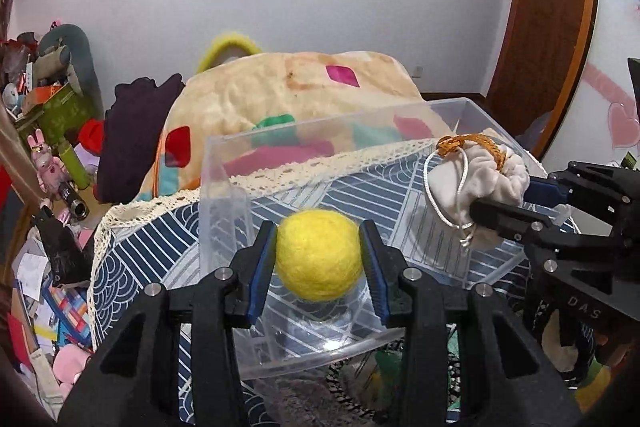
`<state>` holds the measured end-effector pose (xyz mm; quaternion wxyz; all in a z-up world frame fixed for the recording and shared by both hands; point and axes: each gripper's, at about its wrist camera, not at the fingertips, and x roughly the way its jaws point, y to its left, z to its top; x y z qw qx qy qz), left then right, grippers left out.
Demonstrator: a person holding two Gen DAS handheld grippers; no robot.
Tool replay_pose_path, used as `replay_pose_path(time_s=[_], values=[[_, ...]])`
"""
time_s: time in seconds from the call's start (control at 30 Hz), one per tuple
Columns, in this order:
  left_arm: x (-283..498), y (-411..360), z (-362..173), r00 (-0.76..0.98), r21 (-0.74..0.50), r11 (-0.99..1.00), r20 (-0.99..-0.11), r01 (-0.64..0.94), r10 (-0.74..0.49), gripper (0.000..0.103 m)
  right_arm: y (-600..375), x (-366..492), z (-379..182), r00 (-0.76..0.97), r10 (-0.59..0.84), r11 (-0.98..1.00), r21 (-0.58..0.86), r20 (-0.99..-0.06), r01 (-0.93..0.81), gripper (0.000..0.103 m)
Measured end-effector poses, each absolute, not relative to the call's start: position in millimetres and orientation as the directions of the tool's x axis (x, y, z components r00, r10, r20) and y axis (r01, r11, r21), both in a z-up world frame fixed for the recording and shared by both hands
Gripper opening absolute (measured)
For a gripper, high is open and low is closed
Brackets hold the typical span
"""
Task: Organize soft objects
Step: 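Lower the pouch into the clear box with the right tool while the left tool drops the ball in, then grasp the black-and-white fabric bag with the right tool while the left tool grasps the beaded bracelet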
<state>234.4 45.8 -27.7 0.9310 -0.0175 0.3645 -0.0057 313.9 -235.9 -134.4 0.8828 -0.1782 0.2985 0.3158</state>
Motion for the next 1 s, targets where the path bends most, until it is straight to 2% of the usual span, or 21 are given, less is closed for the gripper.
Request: replay_pose_path(time_s=[0.13, 0.17, 0.27, 0.3, 0.43, 0.57, 0.7, 0.87, 1.0], values=[[229, 43, -27, 0.733, -0.056, 0.998, -0.679, 0.004, -0.041, 0.045, -238, 313, -132, 0.613, 0.456, 0.73, -0.123, -0.645, -0.672, 0.031], [226, 42, -26, 0.738, -0.06, 0.998, -0.674, 0.006, -0.045, 0.046, -238, 314, -131, 0.612, 0.458, 0.729, -0.122, -0.645, -0.674, 0.035], [219, 40, -22, 0.753, -0.058, 0.998, -0.657, 0.003, -0.04, 0.061, -238, 310, -128, 0.628, 0.459, 0.731, -0.135, -0.628, -0.669, 0.049], [216, 39, -20, 0.761, -0.057, 0.998, -0.648, 0.002, -0.039, 0.062, -237, 309, -126, 0.634, 0.462, 0.73, -0.14, -0.621, -0.669, 0.054], [205, 41, -6, 0.78, -0.068, 0.998, -0.625, -0.001, -0.042, 0.064, -242, 300, -115, 0.665, 0.466, 0.733, -0.165, -0.584, -0.66, 0.056], [187, 43, 13, 0.816, -0.068, 0.998, -0.577, -0.012, -0.03, 0.08, -251, 293, -98, 0.681, 0.5, 0.742, -0.141, -0.535, -0.656, 0.065], [166, 42, 27, 0.847, -0.043, 0.999, -0.531, -0.014, -0.011, 0.088, -260, 277, -83, 0.703, 0.528, 0.745, -0.137, -0.477, -0.653, 0.065], [144, 39, 29, 0.86, -0.061, 0.998, -0.508, 0.008, -0.038, 0.089, -270, 259, -76, 0.728, 0.54, 0.75, -0.151, -0.423, -0.644, 0.065], [131, 34, 22, 0.857, -0.075, 0.996, -0.51, 0.038, -0.071, 0.089, -281, 249, -82, 0.743, 0.538, 0.762, -0.149, -0.397, -0.631, 0.074]])
